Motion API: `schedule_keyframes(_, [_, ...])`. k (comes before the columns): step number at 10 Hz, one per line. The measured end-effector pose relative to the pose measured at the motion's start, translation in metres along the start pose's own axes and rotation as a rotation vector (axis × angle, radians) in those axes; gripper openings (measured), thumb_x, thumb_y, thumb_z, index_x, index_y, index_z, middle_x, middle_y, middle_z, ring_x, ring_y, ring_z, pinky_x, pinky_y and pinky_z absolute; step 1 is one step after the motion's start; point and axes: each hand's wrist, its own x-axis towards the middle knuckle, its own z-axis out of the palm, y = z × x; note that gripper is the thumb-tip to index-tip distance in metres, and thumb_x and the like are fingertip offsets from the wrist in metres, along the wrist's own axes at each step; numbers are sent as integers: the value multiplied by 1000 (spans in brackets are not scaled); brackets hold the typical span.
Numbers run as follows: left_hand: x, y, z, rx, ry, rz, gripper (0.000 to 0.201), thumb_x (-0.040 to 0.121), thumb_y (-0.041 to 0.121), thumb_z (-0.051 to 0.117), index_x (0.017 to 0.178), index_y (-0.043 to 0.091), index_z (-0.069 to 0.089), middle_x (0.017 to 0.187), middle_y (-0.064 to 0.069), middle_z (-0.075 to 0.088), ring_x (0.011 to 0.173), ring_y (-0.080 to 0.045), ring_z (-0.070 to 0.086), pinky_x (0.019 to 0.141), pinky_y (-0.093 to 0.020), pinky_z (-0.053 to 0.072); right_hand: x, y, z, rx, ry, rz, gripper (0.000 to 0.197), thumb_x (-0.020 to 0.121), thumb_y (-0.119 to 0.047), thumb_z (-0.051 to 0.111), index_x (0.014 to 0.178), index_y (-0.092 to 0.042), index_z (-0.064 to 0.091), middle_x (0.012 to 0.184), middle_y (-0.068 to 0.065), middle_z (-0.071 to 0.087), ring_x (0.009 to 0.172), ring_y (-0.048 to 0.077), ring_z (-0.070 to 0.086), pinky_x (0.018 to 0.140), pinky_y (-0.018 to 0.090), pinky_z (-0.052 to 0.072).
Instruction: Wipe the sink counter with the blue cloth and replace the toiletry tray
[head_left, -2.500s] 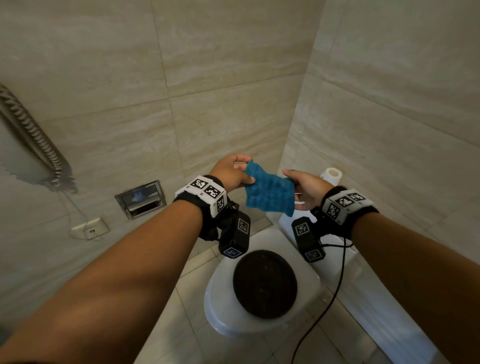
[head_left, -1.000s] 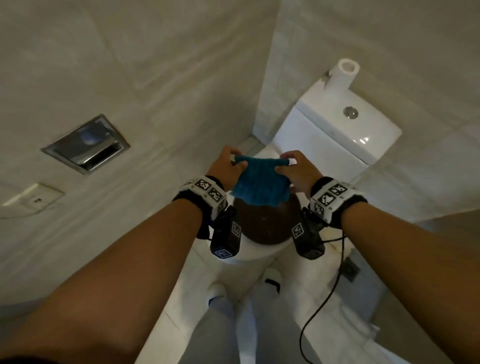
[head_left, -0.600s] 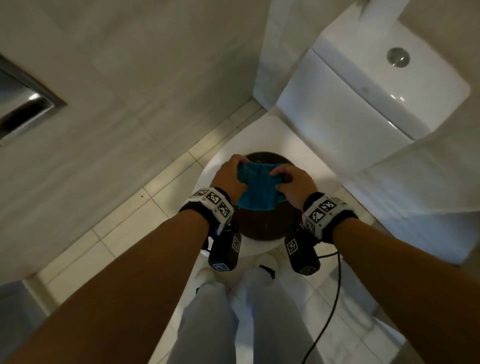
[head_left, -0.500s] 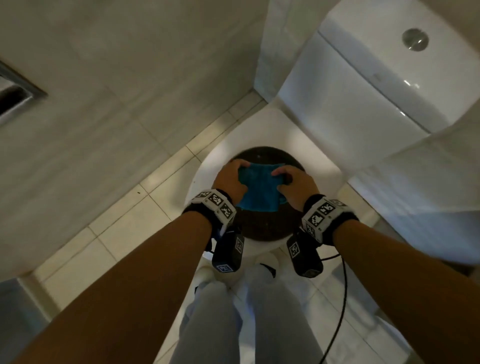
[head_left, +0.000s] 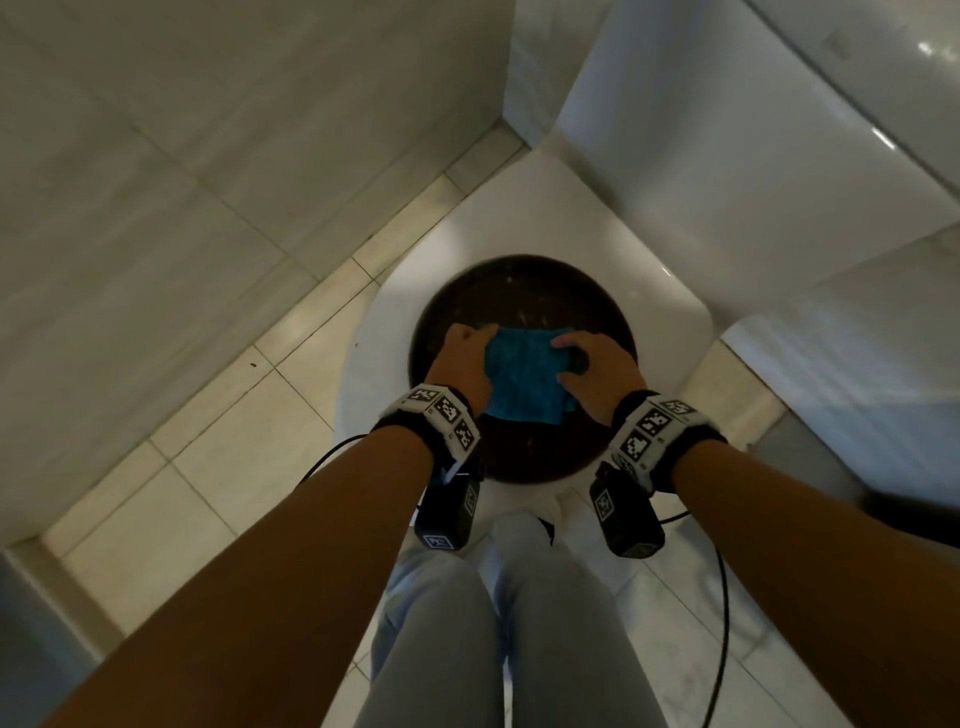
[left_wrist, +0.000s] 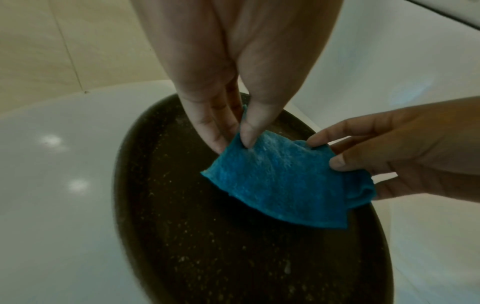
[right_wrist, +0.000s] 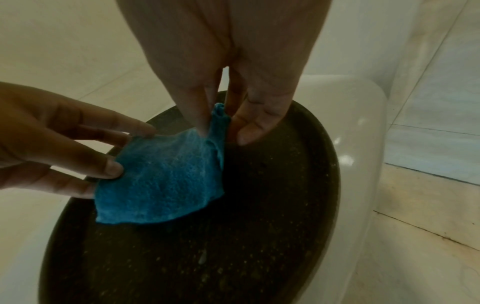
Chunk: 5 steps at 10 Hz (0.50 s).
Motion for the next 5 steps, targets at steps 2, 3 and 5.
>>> schedule_keyframes(2, [0, -8, 7, -16, -51, -3, 58, 94, -1, 46, 147, 8, 26, 149, -12, 24, 132, -27, 37, 107, -22, 29, 0, 11, 4, 8, -63, 94, 42, 89, -14, 55, 129, -23, 48, 143, 10, 36, 130, 28, 38, 106, 28, 31])
schedule_keyframes(3, [-5, -5, 4, 18, -50, -8, 59, 95, 7, 49, 149, 11, 23, 155, -11, 18, 141, -26, 25, 109, -19, 15, -4, 13, 2, -26, -106, 118, 43, 89, -18, 55, 131, -23, 46, 145, 9, 35, 132, 27, 36, 108, 30, 30])
schedule_keyframes(5, [-33, 5, -15, 56, -24, -10, 59, 94, 19, 52, 148, 16, 29, 158, -10, 14, 144, -25, 17, 116, -30, 13, -30, 1, -23, -79, -118, 116, 41, 90, -24, 53, 131, -23, 46, 139, 9, 43, 126, 27, 44, 101, 30, 35])
